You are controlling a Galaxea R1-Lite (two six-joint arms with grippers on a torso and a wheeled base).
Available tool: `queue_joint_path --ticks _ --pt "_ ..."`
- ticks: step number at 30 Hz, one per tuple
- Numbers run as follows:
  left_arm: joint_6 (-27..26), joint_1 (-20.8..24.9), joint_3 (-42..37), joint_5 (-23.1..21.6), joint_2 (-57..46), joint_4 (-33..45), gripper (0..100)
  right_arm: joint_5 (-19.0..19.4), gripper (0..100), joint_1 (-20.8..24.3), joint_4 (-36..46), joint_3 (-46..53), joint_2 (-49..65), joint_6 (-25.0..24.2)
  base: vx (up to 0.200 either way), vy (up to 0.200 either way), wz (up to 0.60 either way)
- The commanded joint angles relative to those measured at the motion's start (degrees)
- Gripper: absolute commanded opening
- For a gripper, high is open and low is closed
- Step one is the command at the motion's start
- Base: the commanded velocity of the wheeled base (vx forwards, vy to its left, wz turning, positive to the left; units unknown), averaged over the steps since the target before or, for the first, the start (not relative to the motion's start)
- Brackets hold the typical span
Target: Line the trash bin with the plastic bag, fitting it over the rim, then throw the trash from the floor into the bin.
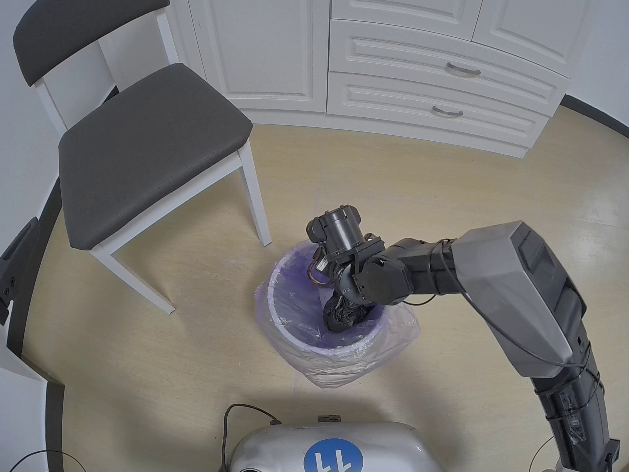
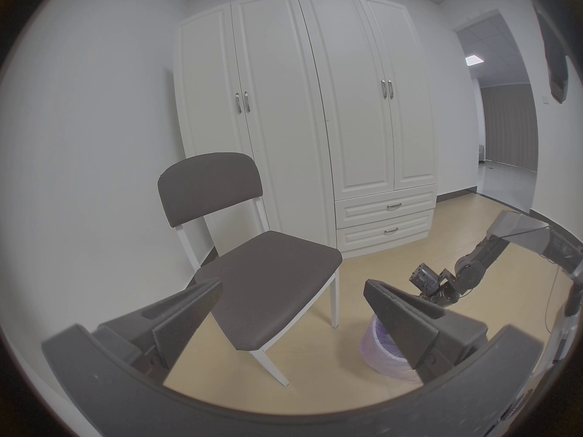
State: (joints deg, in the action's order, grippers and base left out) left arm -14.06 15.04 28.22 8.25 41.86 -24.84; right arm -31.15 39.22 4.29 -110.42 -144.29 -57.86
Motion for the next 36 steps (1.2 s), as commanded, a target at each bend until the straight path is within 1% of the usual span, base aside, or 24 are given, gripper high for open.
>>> queue_joint_path --ticks 1,4,5,9,10,12,14,17,20,21,22,23,24,26,27,28,29,30,31,32,33,34,35,36 --pt "-0.01 -0.01 -0.18 0.01 0.06 -0.03 100 -0.05 100 0.33 0.02 3.11 6.48 0.29 0.000 0.000 0.00" --pt "-0.09 -0.01 -0.54 0.01 0.06 -0.03 100 -0.14 100 0.69 0.28 5.66 10.25 1.87 0.000 0.000 0.00" --pt "-0.09 0.07 -0.80 -0.08 0.15 -0.03 100 -0.41 100 1.04 0.28 7.59 11.92 3.89 0.000 0.000 0.00" --pt "-0.62 0.25 -1.41 -0.17 0.59 -0.03 100 -3.39 100 1.92 -0.34 19.46 20.01 14.53 0.000 0.000 0.00" --pt "-0.62 0.25 -1.59 -0.17 0.76 -0.03 100 -3.92 100 2.00 -0.60 21.65 21.33 16.28 0.000 0.000 0.00" --pt "-0.89 0.43 -2.12 -0.25 1.73 -0.12 100 -5.24 100 2.44 -2.62 30.62 26.95 23.05 0.000 0.000 0.00" --pt "-1.06 0.51 -2.56 -0.25 2.35 -0.29 100 -5.42 100 2.62 -5.96 36.86 30.73 27.18 0.000 0.000 0.00" --pt "-1.06 0.60 -3.44 -0.25 2.79 -0.82 100 -5.50 100 1.56 -14.40 46.97 37.32 35.27 0.000 0.000 0.00" --pt "-0.97 0.60 -3.88 -0.25 2.61 -0.73 100 -4.27 100 -2.74 -26.53 58.13 45.67 44.94 0.000 0.000 0.00" --pt "-0.97 0.60 -4.31 -0.25 2.43 -0.82 100 -2.95 100 -4.59 -31.10 62.70 48.57 48.98 0.000 0.000 0.00" --pt "-0.97 0.60 -4.49 -0.25 2.43 -0.82 100 -2.08 100 -5.56 -33.12 64.63 49.81 50.83 0.000 0.000 0.00" --pt "-0.89 0.60 -5.02 -0.25 2.26 -1.00 100 1.97 100 -9.25 -39.71 70.78 54.02 57.24 0.000 0.000 0.00" --pt "-0.89 0.60 -5.19 -0.17 2.26 -1.00 100 6.19 100 -12.32 -45.07 75.27 57.01 62.16 0.000 0.000 0.00" --pt "-0.53 0.51 -5.37 -0.17 2.35 -0.82 100 13.92 100 -17.24 -53.51 81.07 60.70 68.32 0.000 0.000 0.00" --pt "-0.45 0.60 -5.37 -0.08 2.35 -0.82 100 14.62 100 -17.77 -54.13 81.51 60.97 68.67 0.000 0.000 0.00" --pt "-0.09 0.60 -5.98 -0.08 2.35 -1.00 100 21.04 100 -22.17 -60.80 85.73 63.08 70.25 0.000 0.000 0.00" --pt "0.26 0.60 -6.60 -0.17 2.26 -1.08 100 23.68 100 -24.19 -63.62 87.66 63.78 70.16 0.000 0.000 0.00" --pt "0.26 0.60 -6.60 -0.17 2.26 -1.08 100 23.68 100 -24.19 -63.62 87.66 63.78 70.16 0.000 0.000 0.00" --pt "2.10 0.51 -7.04 -0.17 1.99 -1.79 100 26.93 100 -27.88 -68.10 91.53 65.01 69.11 0.000 0.000 0.00" --pt "2.10 0.51 -7.04 -0.17 1.99 -1.79 100 26.93 100 -27.88 -68.10 91.53 65.01 69.11 0.000 0.000 0.00" --pt "5.71 0.16 -6.69 -0.34 1.56 -2.93 100 28.07 100 -32.10 -70.74 95.04 66.15 66.29 0.000 0.000 0.00" --pt "7.38 0.16 -6.34 -0.43 1.47 -3.46 100 28.07 100 -33.59 -70.91 95.74 66.68 65.15 0.000 0.000 0.00" --pt "7.38 0.16 -6.34 -0.43 1.47 -3.46 100 28.07 100 -33.59 -70.91 95.74 66.68 65.15 0.000 0.000 0.00" --pt "9.66 0.16 -5.28 -1.40 1.56 -3.63 100 28.07 100 -36.40 -70.56 96.36 68.35 62.87 0.000 0.000 0.00"
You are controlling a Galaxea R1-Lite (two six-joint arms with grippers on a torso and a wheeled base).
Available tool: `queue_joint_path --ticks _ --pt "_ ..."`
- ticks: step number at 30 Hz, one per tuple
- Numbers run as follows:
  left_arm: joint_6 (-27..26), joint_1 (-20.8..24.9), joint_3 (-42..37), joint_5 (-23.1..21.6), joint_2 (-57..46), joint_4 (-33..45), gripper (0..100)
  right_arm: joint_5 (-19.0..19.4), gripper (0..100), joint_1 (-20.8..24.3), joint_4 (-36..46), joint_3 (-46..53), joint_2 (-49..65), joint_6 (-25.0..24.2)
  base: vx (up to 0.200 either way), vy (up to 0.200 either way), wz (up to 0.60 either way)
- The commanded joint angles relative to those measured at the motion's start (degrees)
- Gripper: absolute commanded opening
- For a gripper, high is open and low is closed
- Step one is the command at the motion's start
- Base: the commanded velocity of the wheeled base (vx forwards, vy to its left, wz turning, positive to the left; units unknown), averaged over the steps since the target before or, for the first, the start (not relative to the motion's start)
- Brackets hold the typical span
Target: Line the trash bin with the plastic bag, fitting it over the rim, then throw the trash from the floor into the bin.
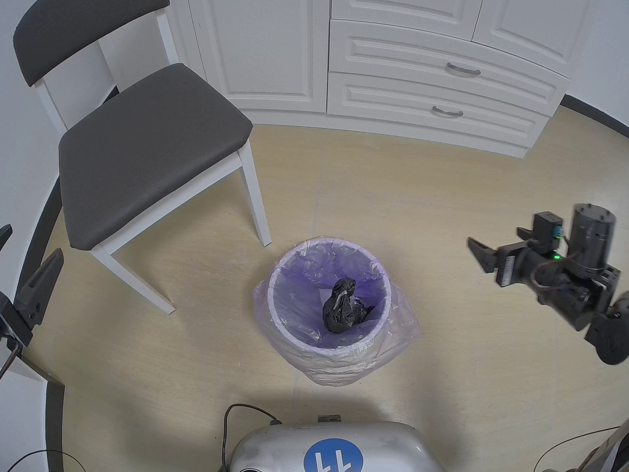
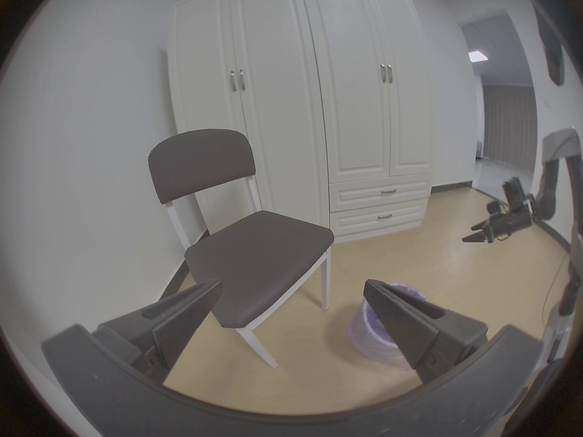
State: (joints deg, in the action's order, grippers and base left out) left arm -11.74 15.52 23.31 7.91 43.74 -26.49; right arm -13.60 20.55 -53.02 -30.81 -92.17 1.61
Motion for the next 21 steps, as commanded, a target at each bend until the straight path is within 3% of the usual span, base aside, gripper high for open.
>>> queue_joint_path --ticks 1,9,13,21 --pt "7.35 -0.31 -0.37 -1.06 -0.32 -1.99 100 10.53 100 -17.74 -13.25 16.74 16.24 3.40 0.000 0.000 0.00" --pt "7.96 -0.67 -0.37 -2.73 -0.15 -1.20 100 9.39 100 -22.49 -13.25 18.06 23.79 -5.65 0.000 0.000 0.00" --pt "11.65 -3.21 -0.54 -2.81 0.21 -1.02 100 9.39 100 -25.39 -13.34 20.43 29.16 -9.87 0.000 0.000 0.00" --pt "15.43 -6.20 -3.80 -2.81 -4.36 -1.11 100 10.00 100 -24.60 -10.35 26.76 44.80 -10.57 0.000 0.000 0.00"
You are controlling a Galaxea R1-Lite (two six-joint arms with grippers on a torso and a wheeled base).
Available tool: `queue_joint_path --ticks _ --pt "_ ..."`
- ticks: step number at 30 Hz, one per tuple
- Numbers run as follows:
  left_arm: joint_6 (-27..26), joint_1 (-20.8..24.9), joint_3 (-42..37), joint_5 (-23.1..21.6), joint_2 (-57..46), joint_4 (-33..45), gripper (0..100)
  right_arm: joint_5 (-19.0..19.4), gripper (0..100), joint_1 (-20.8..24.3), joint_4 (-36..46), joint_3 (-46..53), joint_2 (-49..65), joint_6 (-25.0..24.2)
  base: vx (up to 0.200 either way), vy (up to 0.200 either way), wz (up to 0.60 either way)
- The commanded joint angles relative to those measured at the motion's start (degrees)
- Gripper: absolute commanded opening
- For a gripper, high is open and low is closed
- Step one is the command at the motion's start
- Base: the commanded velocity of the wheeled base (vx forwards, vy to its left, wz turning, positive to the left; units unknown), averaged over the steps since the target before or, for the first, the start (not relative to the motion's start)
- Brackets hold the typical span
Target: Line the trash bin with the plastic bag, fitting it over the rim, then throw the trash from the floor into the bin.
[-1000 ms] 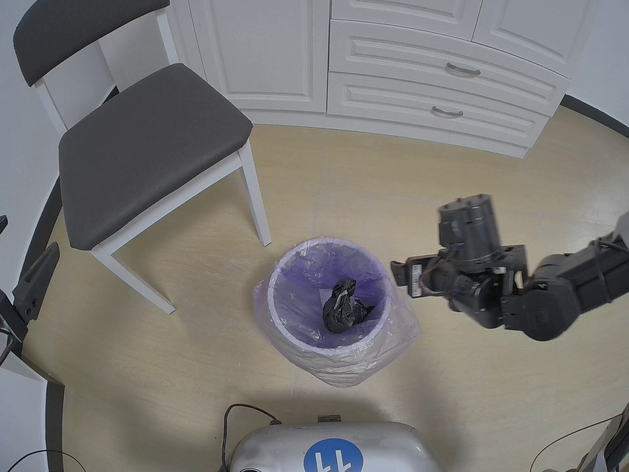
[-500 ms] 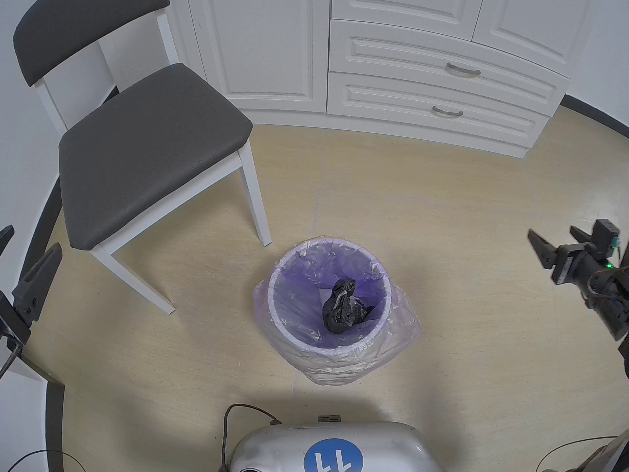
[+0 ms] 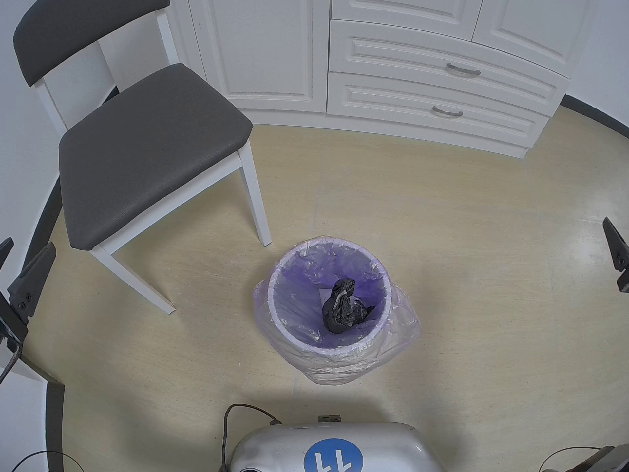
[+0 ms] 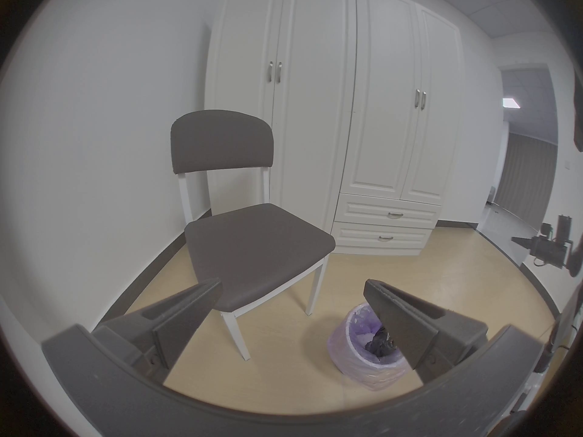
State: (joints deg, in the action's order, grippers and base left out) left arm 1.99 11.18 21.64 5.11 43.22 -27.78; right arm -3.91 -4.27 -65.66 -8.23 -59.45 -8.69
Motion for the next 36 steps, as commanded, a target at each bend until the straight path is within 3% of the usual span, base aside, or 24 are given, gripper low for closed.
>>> queue_joint_path --ticks 1,11,16,23,29,36 --pt "1.70 -1.77 -2.83 -0.01 -4.98 0.27 100 0.40 100 0.22 4.66 4.54 14.63 -0.27 0.000 0.000 0.00" --pt "3.37 -1.77 -8.37 1.84 -13.07 0.36 100 2.33 100 2.33 44.83 -0.03 45.30 -0.71 0.000 0.000 0.00" --pt "3.37 -1.77 -10.56 1.92 -17.29 0.54 100 2.95 100 2.33 57.40 -0.38 56.03 -0.80 0.000 0.000 0.00" --pt "2.93 -2.04 -11.97 2.01 -25.81 6.86 100 -0.48 100 4.27 59.95 2.69 59.45 -0.45 0.000 0.000 0.00" --pt "2.50 -2.30 -10.65 2.01 -37.50 20.31 100 -1.45 100 4.27 59.33 5.50 59.45 1.84 0.000 0.000 0.00" --pt "2.50 -2.57 -12.15 5.97 -37.50 21.10 100 -1.27 100 4.27 55.11 5.68 59.45 2.72 0.000 0.000 0.00"
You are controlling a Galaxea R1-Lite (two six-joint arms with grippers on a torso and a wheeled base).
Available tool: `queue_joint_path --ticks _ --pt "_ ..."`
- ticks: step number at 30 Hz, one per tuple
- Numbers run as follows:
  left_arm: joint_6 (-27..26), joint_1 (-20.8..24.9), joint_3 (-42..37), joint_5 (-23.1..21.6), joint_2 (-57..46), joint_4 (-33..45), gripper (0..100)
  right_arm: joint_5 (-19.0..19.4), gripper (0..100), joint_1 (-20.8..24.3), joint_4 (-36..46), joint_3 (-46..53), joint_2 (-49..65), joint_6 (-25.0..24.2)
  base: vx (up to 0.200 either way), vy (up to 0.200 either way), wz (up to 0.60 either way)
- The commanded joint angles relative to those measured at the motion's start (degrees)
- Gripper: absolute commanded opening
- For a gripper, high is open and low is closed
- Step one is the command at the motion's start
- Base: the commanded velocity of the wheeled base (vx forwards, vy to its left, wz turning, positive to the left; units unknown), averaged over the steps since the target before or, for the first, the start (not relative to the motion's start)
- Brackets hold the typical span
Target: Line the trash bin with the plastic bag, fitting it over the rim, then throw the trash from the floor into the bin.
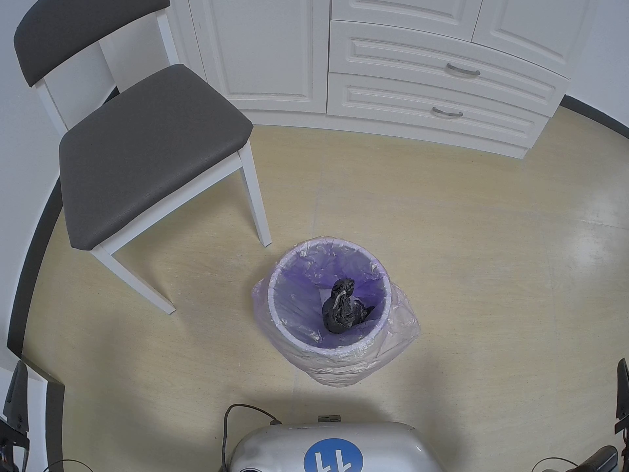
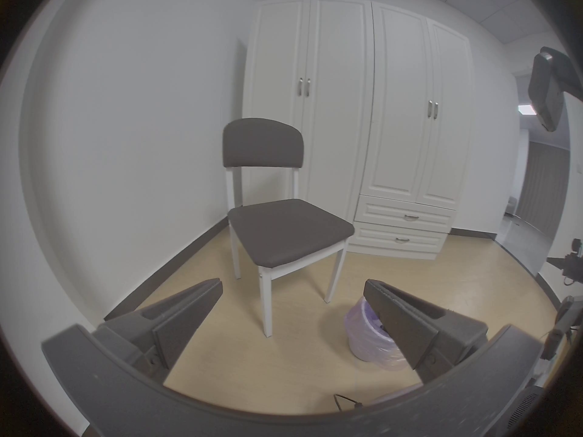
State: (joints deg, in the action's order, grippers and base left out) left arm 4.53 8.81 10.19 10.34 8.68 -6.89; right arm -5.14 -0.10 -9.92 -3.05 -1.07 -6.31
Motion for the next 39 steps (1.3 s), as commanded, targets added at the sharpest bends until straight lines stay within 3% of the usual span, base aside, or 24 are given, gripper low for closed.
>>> queue_joint_path --ticks 1,8,13,22,27,39 --pt "-0.05 -0.20 -0.70 0.74 -2.97 0.21 100 -0.04 100 0.10 -0.62 0.50 1.07 0.34 0.000 0.000 0.00" --pt "-1.72 -1.87 -0.87 7.33 -2.97 0.21 100 0.49 100 0.10 -4.05 0.59 1.07 6.05 0.000 0.000 0.00" --pt "-3.74 -7.06 -2.11 6.10 -4.11 0.47 100 0.93 100 0.10 -8.01 1.82 1.07 9.48 0.000 0.000 0.00" --pt "-4.97 -8.55 -9.05 -1.02 -8.42 0.47 100 3.04 100 0.10 -7.48 3.05 1.07 9.74 0.000 0.000 0.00" --pt "-5.06 -8.64 -9.66 -1.37 -8.50 5.48 100 2.68 100 0.10 -3.88 3.05 1.07 8.95 0.000 0.000 0.00" --pt "-4.10 -5.47 -9.66 -1.64 -3.58 5.66 100 -1.54 100 0.10 6.06 3.05 1.07 7.90 0.000 0.000 0.00"
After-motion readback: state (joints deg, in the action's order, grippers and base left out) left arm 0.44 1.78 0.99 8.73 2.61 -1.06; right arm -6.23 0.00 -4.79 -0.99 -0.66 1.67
